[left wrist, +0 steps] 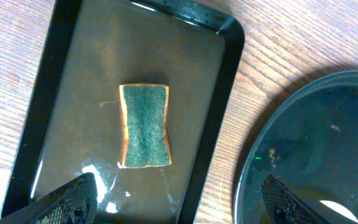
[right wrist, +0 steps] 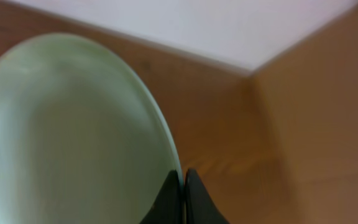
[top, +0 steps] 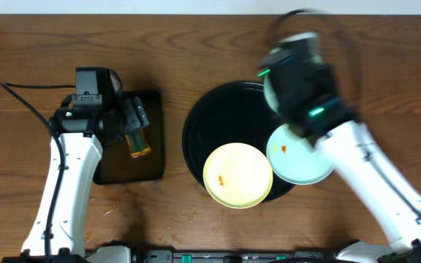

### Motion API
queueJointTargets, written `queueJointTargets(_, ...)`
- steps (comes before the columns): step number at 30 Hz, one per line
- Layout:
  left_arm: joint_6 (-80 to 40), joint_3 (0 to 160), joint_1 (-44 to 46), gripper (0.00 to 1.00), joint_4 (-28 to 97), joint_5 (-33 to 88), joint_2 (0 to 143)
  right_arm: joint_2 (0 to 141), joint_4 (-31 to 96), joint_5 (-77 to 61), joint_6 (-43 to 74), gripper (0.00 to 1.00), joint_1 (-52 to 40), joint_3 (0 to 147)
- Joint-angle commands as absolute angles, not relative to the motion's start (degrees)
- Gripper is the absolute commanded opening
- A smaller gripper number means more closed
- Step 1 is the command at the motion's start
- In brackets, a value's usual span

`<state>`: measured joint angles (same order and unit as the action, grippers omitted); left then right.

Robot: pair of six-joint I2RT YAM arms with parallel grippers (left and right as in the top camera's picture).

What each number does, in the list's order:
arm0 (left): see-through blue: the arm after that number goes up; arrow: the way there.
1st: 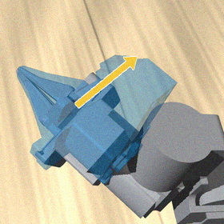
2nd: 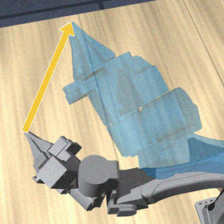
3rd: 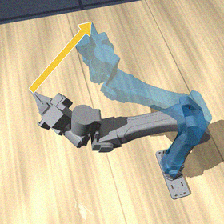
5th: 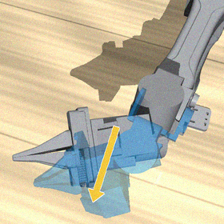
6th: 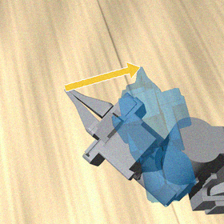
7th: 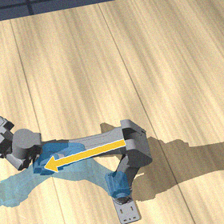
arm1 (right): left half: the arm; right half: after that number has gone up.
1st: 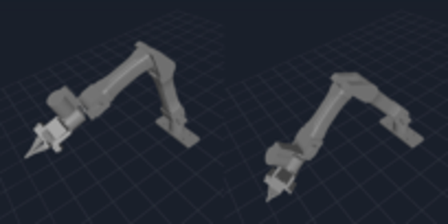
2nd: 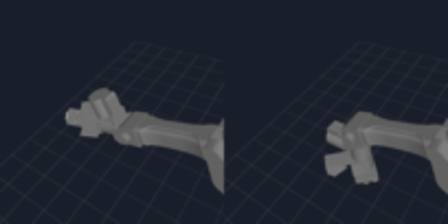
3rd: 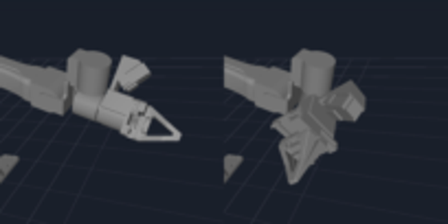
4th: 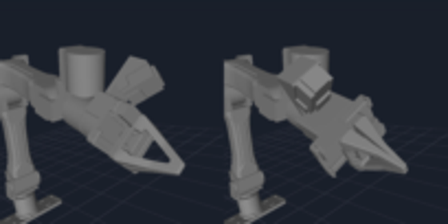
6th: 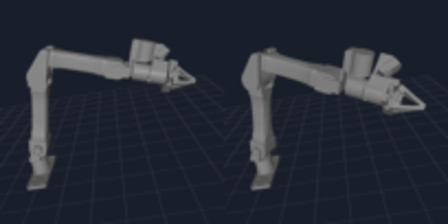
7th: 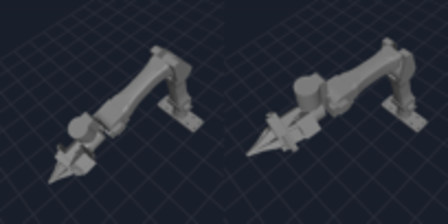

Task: Clean dirty plates on tray and stack at the side
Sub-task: 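Lift the cleaned blue plate with the right gripper and carry it right, then set the blue plate down on the table at the right side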

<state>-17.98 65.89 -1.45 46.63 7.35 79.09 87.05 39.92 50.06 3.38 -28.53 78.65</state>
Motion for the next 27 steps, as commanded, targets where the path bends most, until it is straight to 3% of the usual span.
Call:
queueJointTargets(1, -17.6, 66.3, -1.7, 0.85, 46.9, 7.5, 79.0, 83.5, 44.7, 16.3, 17.8, 0.01, -9.9, 79.1)
queueJointTargets(3, -17.6, 66.3, -1.7, 0.85, 46.9, 7.5, 79.0, 84.1, 47.5, 1.6, 20.2, 0.01, 2.4, 79.1)
queueJointTargets(6, -17.6, 66.3, -1.7, 0.85, 46.9, 7.5, 79.0, 85.4, 50.3, -8.6, 21.7, 0.01, 16.3, 79.1)
queueJointTargets(13, -17.6, 66.3, -1.7, 0.85, 46.9, 7.5, 79.0, 91.8, 52.1, -7.4, 24.6, 0.01, 37.3, 78.1)
queueJointTargets(19, -17.6, 66.3, -1.7, 0.85, 46.9, 7.5, 79.0, 101.0, 51.3, -8.1, 25.7, 0.01, 45.3, 77.2)
queueJointTargets(27, -17.6, 66.3, -1.7, 0.85, 46.9, 7.5, 79.0, 108.9, 46.1, -14.1, 20.0, 0.01, 45.5, 77.1)
